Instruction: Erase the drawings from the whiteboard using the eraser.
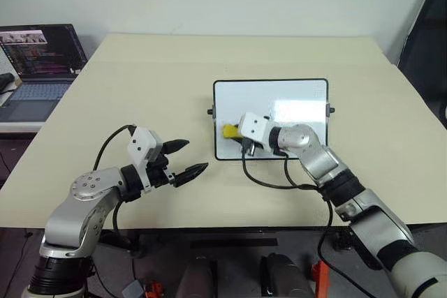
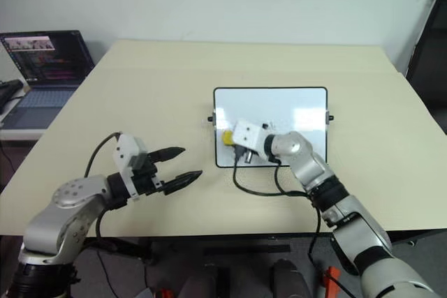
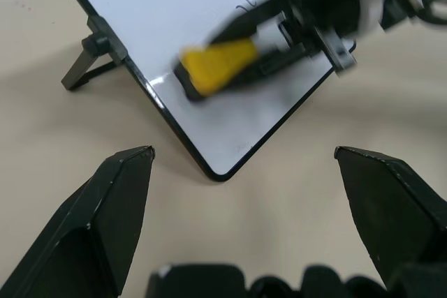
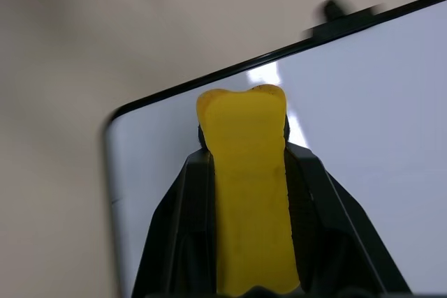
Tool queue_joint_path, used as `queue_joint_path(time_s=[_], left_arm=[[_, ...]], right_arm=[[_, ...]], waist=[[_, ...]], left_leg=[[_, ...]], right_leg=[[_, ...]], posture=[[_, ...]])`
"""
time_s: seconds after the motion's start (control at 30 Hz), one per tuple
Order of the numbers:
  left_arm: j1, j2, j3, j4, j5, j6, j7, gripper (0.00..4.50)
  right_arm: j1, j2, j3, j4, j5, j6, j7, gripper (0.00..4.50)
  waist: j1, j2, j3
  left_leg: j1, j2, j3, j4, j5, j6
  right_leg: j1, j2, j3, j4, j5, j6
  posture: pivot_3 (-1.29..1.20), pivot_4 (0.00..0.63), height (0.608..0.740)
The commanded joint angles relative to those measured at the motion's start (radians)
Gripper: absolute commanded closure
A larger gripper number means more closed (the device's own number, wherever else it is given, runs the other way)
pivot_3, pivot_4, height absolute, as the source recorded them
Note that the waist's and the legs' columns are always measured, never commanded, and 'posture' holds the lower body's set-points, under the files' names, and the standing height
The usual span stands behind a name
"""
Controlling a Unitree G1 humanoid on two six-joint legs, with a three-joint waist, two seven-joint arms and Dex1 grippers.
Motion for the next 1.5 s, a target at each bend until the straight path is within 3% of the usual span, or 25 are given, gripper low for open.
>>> queue_joint_path(time_s=[0.03, 0.27, 0.5, 0.63, 0.77, 0.97, 1.2, 1.5], left_arm=[[-0.024, 0.001, 0.007, -0.033, -0.022, 0.004, -0.006, 0.00], [-0.056, 0.001, -0.008, -0.013, -0.013, 0.007, -0.019, 0.00], [-0.066, 0.008, -0.008, -0.003, -0.013, 0.004, -0.032, 0.00], [-0.093, 0.015, -0.008, 0.011, -0.013, 0.002, -0.047, 0.00], [-0.120, 0.026, 0.004, 0.032, -0.011, -0.009, -0.059, 0.00], [-0.168, 0.053, 0.015, 0.081, -0.005, -0.021, -0.100, 0.00], [-0.209, 0.069, 0.007, 0.110, -0.003, -0.028, -0.137, 0.00], [-0.225, 0.069, -0.009, 0.110, 0.003, -0.012, -0.153, 0.00]], right_arm=[[0.020, -0.011, -0.011, 0.038, -0.030, 0.058, -0.003, 3.54], [-0.115, 0.044, -0.136, 0.190, -0.027, -0.016, -0.208, 3.54], [-0.066, 0.002, -0.216, -0.103, 0.162, 0.106, 0.035, 3.54], [0.020, -0.170, -0.397, -0.477, 0.450, 0.358, 0.202, 3.54], [0.105, -0.368, -0.595, -0.559, 0.579, 0.469, 0.255, 3.54], [0.363, -0.591, -0.751, -0.488, 0.529, 0.408, 0.296, 3.54], [0.540, -0.598, -0.897, -0.393, 0.576, 0.343, 0.316, 3.54], [0.538, -0.575, -0.906, -0.372, 0.562, 0.231, 0.255, 3.54]], waist=[[-0.002, 0.000, 0.000], [-0.013, 0.000, 0.000], [-0.014, 0.000, 0.000], [0.000, 0.003, 0.003], [0.005, 0.002, 0.003], [0.005, 0.002, 0.003], [-0.008, 0.002, 0.003], [-0.009, 0.002, 0.004]], left_leg=[[0.000, 0.000, 0.000, 0.000, 0.000, 0.000], [0.002, 0.000, -0.001, 0.000, 0.009, 0.003], [-0.006, 0.000, -0.002, -0.001, 0.009, 0.001], [-0.011, 0.000, -0.006, -0.002, 0.005, -0.003], [-0.011, 0.000, -0.006, -0.002, 0.000, -0.004], [-0.010, 0.000, -0.005, -0.002, -0.003, -0.002], [-0.008, 0.000, -0.003, -0.002, -0.003, -0.002], [-0.008, 0.000, -0.002, -0.001, -0.003, -0.002]], right_leg=[[0.000, 0.000, 0.001, 0.001, 0.000, 0.000], [-0.001, 0.002, 0.001, 0.003, 0.008, -0.003], [-0.006, 0.002, -0.001, 0.001, 0.010, 0.000], [-0.009, 0.001, -0.005, 0.001, 0.008, 0.000], [-0.008, 0.000, -0.005, -0.002, 0.004, 0.000], [-0.006, 0.000, -0.006, -0.003, 0.001, 0.000], [-0.005, 0.001, -0.003, -0.002, -0.001, 0.002], [-0.005, 0.001, -0.002, -0.002, -0.002, 0.004]], posture=[[0.00, 0.150, 0.740], [0.00, 0.150, 0.740], [0.00, 0.150, 0.740], [0.00, 0.150, 0.740], [0.00, 0.150, 0.740], [0.00, 0.150, 0.740], [0.00, 0.150, 0.740], [0.00, 0.150, 0.740]])
